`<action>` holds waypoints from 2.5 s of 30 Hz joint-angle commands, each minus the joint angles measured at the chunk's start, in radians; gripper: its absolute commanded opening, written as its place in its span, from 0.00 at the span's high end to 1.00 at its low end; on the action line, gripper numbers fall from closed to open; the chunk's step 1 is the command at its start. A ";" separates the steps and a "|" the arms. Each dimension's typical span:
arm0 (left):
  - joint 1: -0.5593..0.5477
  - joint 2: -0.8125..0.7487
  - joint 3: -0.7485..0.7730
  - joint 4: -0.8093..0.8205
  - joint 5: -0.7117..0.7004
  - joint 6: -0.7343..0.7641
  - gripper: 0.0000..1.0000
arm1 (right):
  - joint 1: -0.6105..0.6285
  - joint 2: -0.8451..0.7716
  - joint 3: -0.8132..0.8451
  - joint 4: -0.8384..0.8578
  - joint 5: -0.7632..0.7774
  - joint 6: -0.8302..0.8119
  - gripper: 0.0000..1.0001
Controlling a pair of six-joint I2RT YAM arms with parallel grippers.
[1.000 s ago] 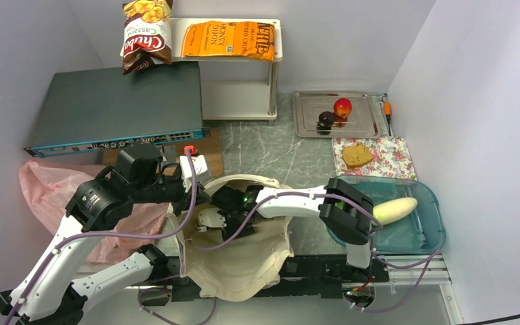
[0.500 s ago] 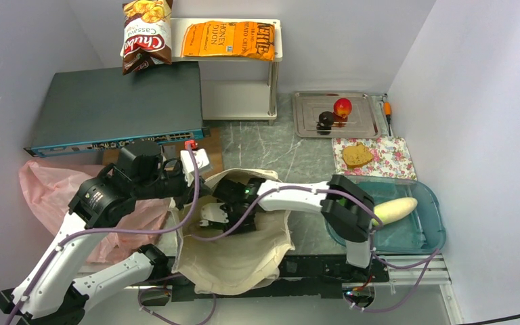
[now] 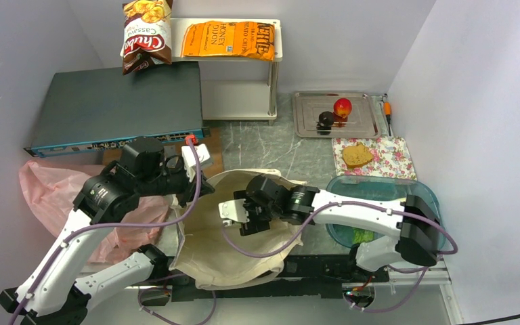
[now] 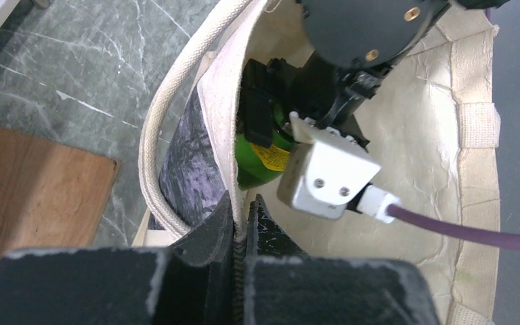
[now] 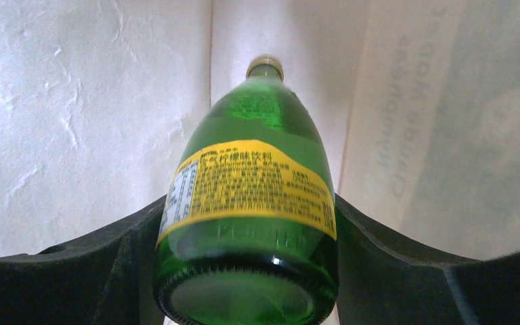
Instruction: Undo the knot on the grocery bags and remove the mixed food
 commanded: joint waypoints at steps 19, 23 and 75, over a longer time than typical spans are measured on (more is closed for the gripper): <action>0.009 -0.156 -0.066 0.150 0.107 0.232 0.01 | -0.078 -0.198 0.079 0.091 -0.201 0.147 1.00; 0.009 -0.153 -0.023 0.118 0.172 0.326 0.01 | -0.095 -0.211 0.106 0.090 -0.240 0.204 1.00; -0.289 -0.116 -0.447 0.747 -0.320 0.183 0.01 | -0.263 -0.251 0.374 0.166 -0.307 0.792 1.00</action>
